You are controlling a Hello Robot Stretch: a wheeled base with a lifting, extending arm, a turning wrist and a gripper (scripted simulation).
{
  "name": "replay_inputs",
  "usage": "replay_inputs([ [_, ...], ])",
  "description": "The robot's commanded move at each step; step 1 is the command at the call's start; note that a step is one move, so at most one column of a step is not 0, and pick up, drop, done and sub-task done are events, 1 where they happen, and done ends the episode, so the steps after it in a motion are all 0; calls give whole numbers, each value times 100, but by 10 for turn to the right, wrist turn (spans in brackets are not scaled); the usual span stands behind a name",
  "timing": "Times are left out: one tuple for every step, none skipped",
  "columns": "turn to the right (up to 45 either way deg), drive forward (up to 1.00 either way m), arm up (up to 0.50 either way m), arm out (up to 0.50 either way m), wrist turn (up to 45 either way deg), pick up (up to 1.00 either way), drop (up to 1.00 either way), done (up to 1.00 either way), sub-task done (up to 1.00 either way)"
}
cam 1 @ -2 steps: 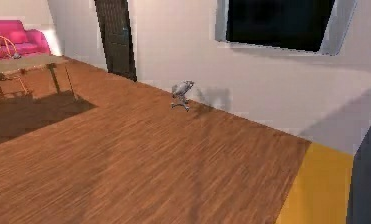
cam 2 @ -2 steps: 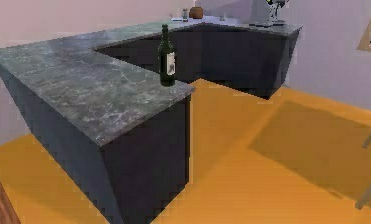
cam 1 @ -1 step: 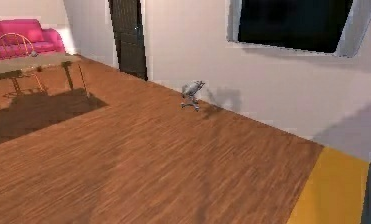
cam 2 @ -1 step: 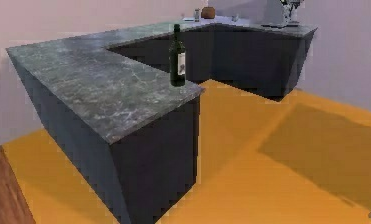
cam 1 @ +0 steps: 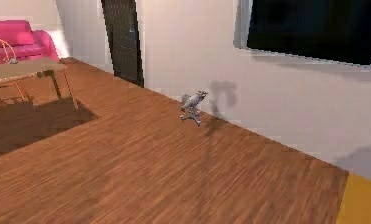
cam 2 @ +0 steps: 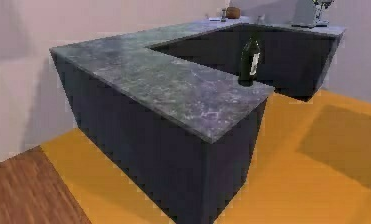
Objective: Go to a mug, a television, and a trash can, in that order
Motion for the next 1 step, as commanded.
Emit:
replay_inputs([
  [390,0,0,0,0,0,0,0,0],
])
